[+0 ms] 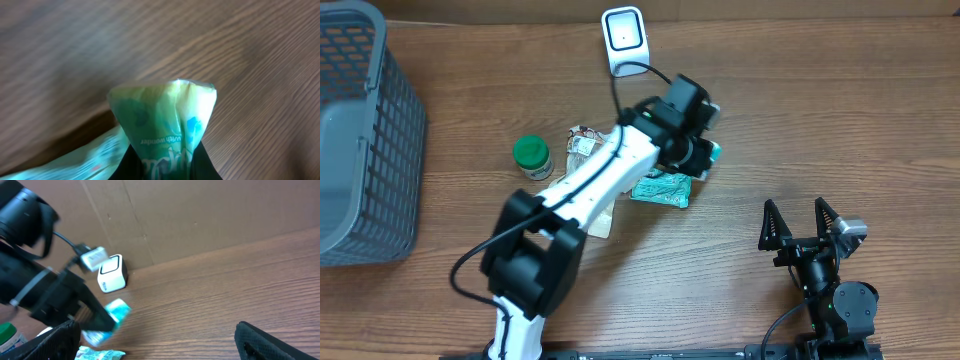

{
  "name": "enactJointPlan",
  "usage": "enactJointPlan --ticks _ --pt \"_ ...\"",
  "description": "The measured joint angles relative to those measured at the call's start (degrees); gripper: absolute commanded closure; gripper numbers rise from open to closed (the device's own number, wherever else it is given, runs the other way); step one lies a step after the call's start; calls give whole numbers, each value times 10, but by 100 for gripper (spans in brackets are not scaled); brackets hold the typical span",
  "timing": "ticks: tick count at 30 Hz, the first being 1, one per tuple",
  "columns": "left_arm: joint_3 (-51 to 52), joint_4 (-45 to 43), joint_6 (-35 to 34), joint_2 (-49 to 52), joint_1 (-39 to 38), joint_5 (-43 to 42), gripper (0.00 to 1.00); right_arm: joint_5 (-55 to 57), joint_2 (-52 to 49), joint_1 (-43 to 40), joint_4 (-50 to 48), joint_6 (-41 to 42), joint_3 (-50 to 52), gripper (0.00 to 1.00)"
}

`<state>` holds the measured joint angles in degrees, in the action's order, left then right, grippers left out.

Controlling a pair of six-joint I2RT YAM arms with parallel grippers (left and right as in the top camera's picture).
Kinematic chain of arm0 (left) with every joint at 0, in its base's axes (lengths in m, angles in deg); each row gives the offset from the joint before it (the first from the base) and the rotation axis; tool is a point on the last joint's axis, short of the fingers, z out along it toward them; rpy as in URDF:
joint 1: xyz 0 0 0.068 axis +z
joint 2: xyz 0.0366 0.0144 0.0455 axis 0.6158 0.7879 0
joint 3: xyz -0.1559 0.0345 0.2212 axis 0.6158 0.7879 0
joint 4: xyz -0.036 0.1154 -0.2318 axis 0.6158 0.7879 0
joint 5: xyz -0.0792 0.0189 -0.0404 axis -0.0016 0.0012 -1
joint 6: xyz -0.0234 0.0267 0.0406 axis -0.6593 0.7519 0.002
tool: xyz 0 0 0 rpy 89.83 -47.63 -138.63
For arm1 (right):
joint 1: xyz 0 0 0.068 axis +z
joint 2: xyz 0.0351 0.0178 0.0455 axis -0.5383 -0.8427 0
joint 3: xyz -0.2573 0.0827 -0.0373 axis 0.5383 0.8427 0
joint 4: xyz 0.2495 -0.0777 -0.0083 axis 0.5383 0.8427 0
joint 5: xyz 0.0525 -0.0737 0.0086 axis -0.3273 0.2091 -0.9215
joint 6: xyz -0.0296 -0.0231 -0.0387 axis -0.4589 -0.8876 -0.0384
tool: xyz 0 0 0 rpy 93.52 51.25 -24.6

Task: Scan the item barcode
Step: 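Carry the tissue pack past the scanner and release it right of the teal packet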

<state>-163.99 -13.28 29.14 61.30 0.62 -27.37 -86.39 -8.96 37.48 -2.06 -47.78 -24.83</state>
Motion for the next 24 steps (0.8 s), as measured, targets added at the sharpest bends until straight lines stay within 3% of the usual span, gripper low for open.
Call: enactJointPlan --ticks 2,4,5,7,15,24 --pt "0 -8 -10 12 -9 0 91 0 0 0 0 0 0 0" --pt "0 -8 -19 20 -10 0 75 0 0 0 0 0 0 0" --pt "0 -8 -24 23 -10 1 58 0 0 0 0 0 0 0" --pt "0 -9 -30 24 -8 2 0 0 0 0 0 0 0 0" --pt "-3 2 -42 24 -7 2 0 0 0 0 0 0 0 0" --pt "-127 136 -32 9 26 2 0 0 0 0 0 0 0 0"
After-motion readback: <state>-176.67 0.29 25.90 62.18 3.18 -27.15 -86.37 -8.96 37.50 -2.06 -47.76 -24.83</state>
